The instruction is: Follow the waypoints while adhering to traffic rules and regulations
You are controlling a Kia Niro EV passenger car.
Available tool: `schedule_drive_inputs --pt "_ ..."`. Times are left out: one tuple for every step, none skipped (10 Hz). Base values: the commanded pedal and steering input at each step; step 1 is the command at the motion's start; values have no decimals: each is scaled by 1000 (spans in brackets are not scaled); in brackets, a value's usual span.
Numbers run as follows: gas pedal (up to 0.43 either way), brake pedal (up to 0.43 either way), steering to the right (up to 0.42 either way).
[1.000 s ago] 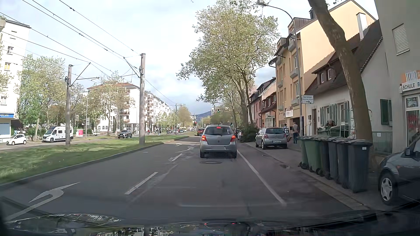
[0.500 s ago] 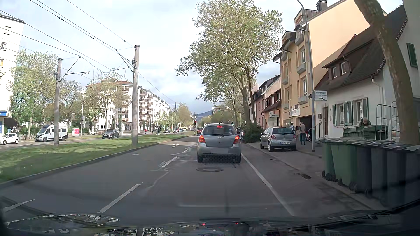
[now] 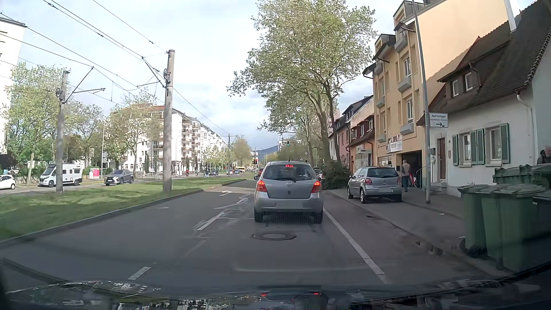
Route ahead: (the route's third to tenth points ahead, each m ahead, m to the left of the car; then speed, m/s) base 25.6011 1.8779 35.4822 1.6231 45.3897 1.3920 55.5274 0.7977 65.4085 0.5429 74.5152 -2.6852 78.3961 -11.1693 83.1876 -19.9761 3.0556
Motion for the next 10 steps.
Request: schedule_drive_inputs --pt "0 177 -5" --pt "0 177 -6" --pt "0 177 -10" --pt "0 171 -14" --pt "0 177 -13" --pt "0 177 -8" --pt "0 189 -6" --pt "0 189 -8" --pt "0 195 -13" --pt "0 195 -14"
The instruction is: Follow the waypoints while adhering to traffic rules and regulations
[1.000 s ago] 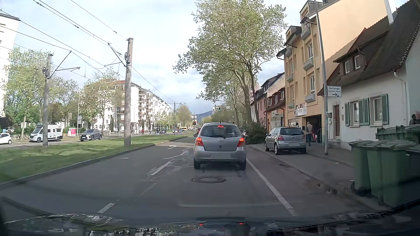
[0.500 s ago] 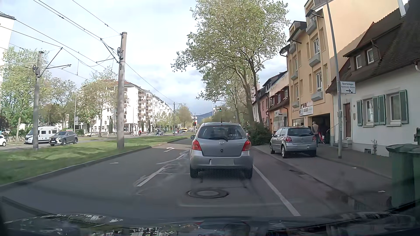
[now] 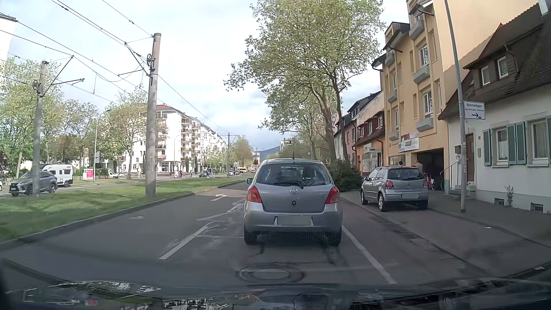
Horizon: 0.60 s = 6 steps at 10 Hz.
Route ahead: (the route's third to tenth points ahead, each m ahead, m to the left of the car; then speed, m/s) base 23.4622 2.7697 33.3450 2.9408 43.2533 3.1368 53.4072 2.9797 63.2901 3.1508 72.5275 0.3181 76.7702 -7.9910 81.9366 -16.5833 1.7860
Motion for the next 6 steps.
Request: schedule_drive_inputs --pt "0 195 -11" --pt "0 195 -8" --pt "0 195 -8" --pt "0 195 -11" --pt "0 183 -12" --pt "0 171 -12"
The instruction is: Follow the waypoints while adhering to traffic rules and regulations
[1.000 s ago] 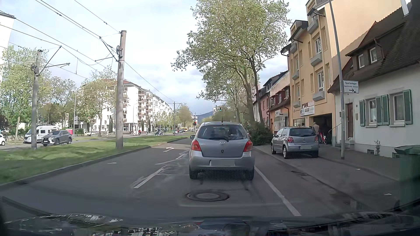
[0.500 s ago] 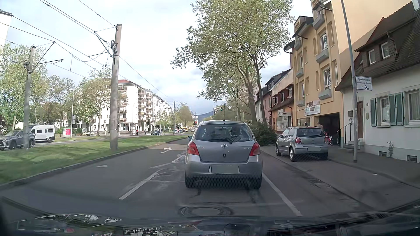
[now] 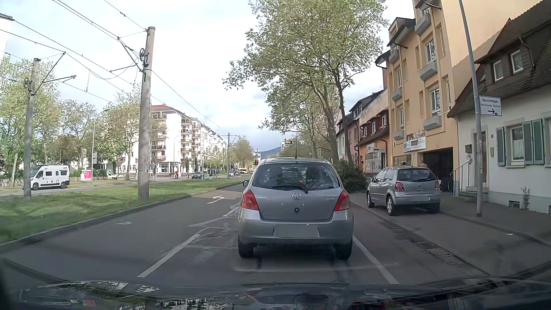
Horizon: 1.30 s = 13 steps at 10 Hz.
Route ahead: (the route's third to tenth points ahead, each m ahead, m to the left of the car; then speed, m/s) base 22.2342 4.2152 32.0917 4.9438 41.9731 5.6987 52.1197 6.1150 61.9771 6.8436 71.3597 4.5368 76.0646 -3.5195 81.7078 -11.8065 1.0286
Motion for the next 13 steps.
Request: schedule_drive_inputs --pt "0 165 -13" --pt "0 159 -12" --pt "0 159 -11" --pt "0 159 -5" --pt "0 159 -2" --pt "0 152 -1" --pt "0 140 -1" --pt "0 128 -1" --pt "0 116 -1" --pt "0 116 -1" --pt "0 116 -1" --pt "0 85 -1" --pt "0 0 -1"
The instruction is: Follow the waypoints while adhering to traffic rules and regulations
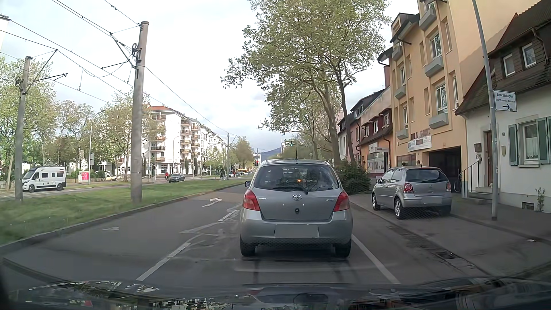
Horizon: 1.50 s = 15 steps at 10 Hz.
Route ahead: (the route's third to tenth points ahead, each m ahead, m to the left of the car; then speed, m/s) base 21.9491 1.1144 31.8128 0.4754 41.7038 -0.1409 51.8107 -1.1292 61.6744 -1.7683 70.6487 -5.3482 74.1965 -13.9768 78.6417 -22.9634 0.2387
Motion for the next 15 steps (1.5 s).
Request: schedule_drive_inputs --pt "0 0 -1" --pt "0 0 -1" --pt "0 0 -1" --pt "20 0 -1" --pt "138 0 -1" --pt "157 0 -2" --pt "177 0 -2" --pt "189 0 -2" --pt "197 0 -2" --pt "220 0 -2" --pt "240 0 -2" --pt "240 0 -2" --pt "240 0 -3" --pt "240 0 -2" --pt "248 0 -2"
